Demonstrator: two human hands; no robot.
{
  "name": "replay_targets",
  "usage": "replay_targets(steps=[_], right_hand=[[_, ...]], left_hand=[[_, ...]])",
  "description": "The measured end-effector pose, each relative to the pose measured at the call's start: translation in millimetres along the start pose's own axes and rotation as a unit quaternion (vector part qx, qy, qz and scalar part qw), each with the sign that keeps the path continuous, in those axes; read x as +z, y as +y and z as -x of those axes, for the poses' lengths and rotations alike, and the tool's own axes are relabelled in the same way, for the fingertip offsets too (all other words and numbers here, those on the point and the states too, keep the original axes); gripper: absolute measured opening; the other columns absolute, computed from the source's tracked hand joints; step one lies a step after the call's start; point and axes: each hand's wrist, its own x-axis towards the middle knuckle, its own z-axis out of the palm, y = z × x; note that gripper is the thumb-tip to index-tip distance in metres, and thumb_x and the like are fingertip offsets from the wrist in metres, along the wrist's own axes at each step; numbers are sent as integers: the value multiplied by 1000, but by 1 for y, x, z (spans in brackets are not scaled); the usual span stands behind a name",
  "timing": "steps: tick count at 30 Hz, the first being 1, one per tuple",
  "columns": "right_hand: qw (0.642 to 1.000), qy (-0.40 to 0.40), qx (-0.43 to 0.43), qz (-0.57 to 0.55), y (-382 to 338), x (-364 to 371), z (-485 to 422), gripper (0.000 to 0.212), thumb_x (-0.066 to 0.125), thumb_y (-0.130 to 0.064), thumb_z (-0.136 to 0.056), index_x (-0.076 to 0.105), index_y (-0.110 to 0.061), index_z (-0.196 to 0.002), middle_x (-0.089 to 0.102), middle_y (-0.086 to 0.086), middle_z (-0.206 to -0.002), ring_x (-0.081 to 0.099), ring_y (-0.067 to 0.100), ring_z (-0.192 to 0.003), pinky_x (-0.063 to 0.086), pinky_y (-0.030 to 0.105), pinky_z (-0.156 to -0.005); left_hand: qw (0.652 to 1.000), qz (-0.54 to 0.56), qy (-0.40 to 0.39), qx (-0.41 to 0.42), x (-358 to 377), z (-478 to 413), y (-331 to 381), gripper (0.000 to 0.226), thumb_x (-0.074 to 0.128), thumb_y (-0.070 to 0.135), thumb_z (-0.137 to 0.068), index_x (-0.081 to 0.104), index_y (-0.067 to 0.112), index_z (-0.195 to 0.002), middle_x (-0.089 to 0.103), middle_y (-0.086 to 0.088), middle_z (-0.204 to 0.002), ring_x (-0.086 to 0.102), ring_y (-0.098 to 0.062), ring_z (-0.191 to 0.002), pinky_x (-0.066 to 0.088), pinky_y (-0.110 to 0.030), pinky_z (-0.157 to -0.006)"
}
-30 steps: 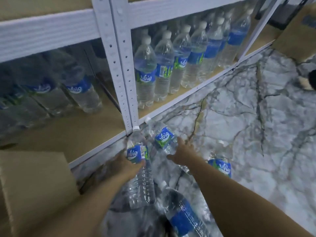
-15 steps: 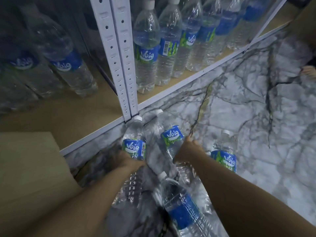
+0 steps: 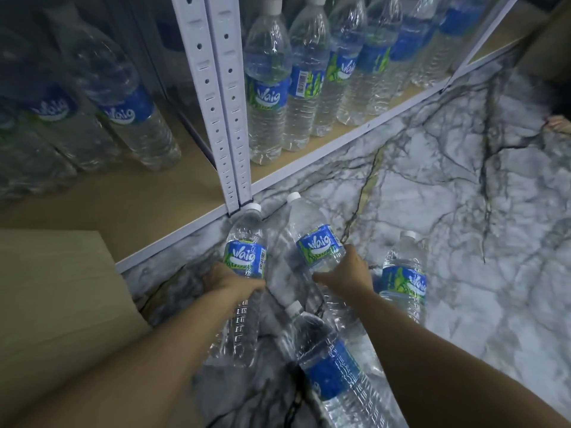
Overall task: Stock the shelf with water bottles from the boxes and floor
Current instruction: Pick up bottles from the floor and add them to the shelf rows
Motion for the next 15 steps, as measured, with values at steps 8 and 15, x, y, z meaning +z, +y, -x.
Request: replay_targets(steps=[8, 15], right_hand=[[990, 96, -55, -86, -25, -62, 60, 83, 86, -37, -64, 42, -13, -131, 60, 11, -122, 58, 31, -114, 44, 34, -86], [964, 150, -145, -165, -69, -133, 149, 76, 84, -39, -62, 47, -18, -125, 62, 1, -112, 60, 26, -106, 42, 30, -77]], left_hand=[[989, 11, 39, 141, -53, 70, 35, 71, 91, 31, -43, 51, 16, -100, 64, 2, -89, 62, -19, -82, 49, -25, -62], [945, 126, 116, 278, -132, 168, 70, 69, 92, 22, -47, 53, 12, -102, 63, 6, -86, 61, -17, -81, 41, -23, -58]])
